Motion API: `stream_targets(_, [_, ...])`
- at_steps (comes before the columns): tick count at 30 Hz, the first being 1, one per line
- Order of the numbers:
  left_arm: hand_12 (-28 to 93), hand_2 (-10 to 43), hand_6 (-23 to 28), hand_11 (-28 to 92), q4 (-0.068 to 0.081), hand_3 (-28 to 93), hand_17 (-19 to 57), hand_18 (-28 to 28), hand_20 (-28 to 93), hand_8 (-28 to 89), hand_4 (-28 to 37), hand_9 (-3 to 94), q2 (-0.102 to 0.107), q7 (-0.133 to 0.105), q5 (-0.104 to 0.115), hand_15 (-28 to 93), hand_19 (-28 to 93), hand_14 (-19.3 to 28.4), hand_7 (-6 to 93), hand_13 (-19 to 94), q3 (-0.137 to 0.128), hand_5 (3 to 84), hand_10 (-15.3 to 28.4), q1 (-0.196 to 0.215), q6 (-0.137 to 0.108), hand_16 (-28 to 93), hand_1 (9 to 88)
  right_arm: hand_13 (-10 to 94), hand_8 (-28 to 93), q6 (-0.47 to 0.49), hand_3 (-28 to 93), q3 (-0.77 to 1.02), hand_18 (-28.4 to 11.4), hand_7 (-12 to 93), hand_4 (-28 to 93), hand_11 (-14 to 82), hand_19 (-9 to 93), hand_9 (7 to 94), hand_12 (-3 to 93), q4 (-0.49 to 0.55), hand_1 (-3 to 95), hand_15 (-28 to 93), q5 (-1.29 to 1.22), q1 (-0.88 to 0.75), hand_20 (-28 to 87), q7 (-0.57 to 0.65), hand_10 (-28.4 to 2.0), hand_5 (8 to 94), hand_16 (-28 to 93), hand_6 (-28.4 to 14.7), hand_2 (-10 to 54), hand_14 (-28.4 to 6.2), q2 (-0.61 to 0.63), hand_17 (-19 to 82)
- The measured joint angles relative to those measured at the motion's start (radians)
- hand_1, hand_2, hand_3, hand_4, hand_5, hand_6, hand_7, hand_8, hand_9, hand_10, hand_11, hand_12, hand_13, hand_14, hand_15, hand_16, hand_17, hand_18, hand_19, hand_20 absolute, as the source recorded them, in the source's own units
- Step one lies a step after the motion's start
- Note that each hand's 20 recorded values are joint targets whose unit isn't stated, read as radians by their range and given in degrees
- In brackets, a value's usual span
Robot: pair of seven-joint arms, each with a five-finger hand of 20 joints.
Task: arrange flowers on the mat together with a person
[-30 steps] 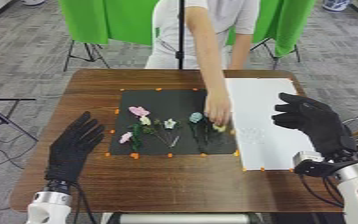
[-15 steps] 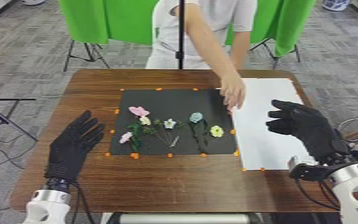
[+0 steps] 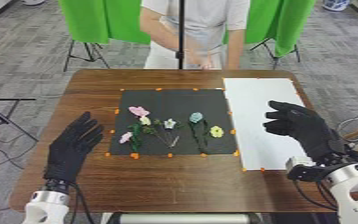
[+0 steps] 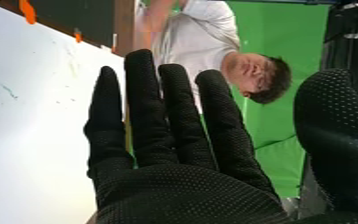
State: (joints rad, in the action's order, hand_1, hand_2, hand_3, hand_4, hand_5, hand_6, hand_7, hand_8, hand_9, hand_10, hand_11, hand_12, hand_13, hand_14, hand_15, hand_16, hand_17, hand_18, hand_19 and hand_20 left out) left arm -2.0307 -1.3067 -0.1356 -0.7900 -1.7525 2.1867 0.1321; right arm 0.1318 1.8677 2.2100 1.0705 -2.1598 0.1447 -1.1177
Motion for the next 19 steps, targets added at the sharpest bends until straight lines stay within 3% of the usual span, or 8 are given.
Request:
stream_targets(13, [17,3.1,3.2,22,-0.016,72,-8.6,22.4,11,-10,-25.7,28.8,0.008,-0.014,0.005,28,45,14.4,20.1,25,-0.007,34.0,12.4,0.024,-0.011,1,26.0,37,-10,-0.003,85,-0.024,-22.6,17,-24,18.0,54,42.9,23.0,-0.006,19.0,39,0.003,0.05,31,-0.012,-16.1,42.4,19,-6.0,3.2,-14.8,0.003,11])
stream_targets(15, [17,3.1,3.2,22,-0.017,72,-8.6,22.4,11,-10,-25.6,28.8,0.01,-0.023,0.017,28,45,14.5,20.2,25,-0.006,34.2,12.4,0.025,-0.017,1,25.9,37,-10,-0.003,85,-0.03,-22.6,17,-24,18.0,54,42.9,23.0,-0.006,19.0,39,0.004,0.064,31,-0.011,-16.1,42.4,19,-6.1,3.2,-14.7,0.005,11])
stream_targets(19, [17,3.2,3.2,22,-0.028,72,-8.6,22.4,11,-10,-25.8,28.8,0.012,-0.043,0.079,28,45,14.5,20.3,25,-0.006,34.1,12.3,0.032,-0.028,1,26.0,37,-10,0.009,85,-0.067,-22.6,17,-24,17.8,54,42.5,23.0,-0.023,19.0,39,0.005,0.122,31,-0.009,-16.1,42.4,19,-6.0,3.2,-14.8,0.014,11])
